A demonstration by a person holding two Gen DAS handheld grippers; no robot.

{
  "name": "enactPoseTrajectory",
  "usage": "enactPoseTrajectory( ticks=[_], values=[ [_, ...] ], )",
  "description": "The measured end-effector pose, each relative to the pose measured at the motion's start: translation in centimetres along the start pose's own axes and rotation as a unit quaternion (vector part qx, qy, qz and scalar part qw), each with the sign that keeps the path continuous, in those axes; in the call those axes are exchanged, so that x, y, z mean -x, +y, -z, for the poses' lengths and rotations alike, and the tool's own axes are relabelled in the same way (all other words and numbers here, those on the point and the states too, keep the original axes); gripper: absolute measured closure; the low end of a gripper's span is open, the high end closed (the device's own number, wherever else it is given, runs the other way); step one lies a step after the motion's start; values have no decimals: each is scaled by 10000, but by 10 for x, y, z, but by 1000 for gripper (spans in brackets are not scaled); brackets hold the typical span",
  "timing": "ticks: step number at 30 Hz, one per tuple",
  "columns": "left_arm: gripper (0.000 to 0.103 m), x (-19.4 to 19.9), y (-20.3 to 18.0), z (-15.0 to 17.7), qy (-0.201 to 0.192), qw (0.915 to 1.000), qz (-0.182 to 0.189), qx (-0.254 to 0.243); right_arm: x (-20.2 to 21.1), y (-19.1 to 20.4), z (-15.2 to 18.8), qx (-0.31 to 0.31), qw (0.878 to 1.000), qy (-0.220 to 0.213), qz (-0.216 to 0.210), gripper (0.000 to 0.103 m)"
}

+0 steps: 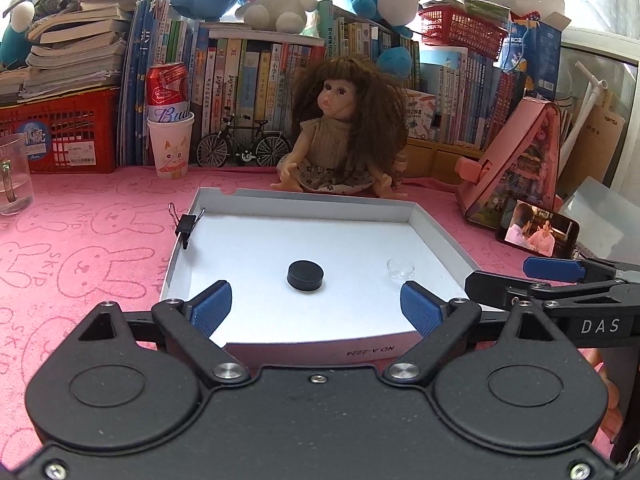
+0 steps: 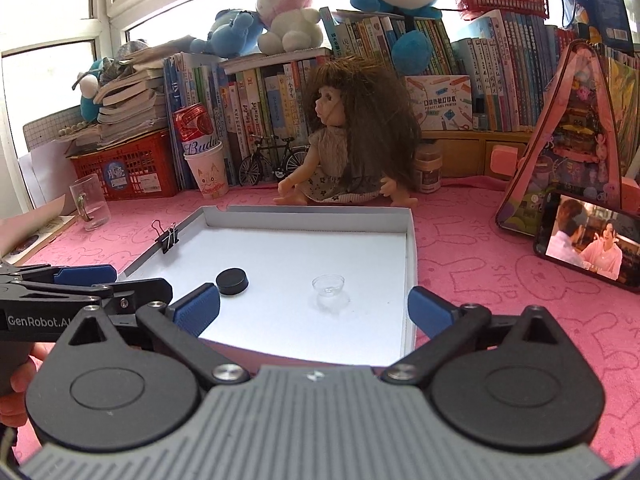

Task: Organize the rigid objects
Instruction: 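Move both grippers back toward the remaining black lids and walnut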

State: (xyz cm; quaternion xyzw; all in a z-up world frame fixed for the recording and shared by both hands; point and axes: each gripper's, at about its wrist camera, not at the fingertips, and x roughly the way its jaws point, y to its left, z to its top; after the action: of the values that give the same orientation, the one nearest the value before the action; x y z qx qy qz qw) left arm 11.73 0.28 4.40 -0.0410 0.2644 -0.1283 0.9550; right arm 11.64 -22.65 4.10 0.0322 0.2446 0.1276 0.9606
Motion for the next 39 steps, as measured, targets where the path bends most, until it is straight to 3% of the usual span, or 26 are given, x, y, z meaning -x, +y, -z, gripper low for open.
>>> enactPoseTrajectory(
  ticks=[15, 20, 31, 39],
  values=[
    [8, 54, 1, 59, -240, 9992, -204, -259, 39, 11, 49, 233, 9990, -356, 161, 0],
    [8, 63, 9, 74, -231, 9992, -298, -143, 48, 16, 67, 260, 9985, -437, 188, 0],
    [9, 84, 23, 99, -414, 9961, -687, -376, 64, 17, 96, 505, 9968, -465, 411, 0],
    [22, 96, 34, 110, -428, 9954, -795, -307, 75, 3, 107, 278, 9976, -436, 469, 3]
  ],
)
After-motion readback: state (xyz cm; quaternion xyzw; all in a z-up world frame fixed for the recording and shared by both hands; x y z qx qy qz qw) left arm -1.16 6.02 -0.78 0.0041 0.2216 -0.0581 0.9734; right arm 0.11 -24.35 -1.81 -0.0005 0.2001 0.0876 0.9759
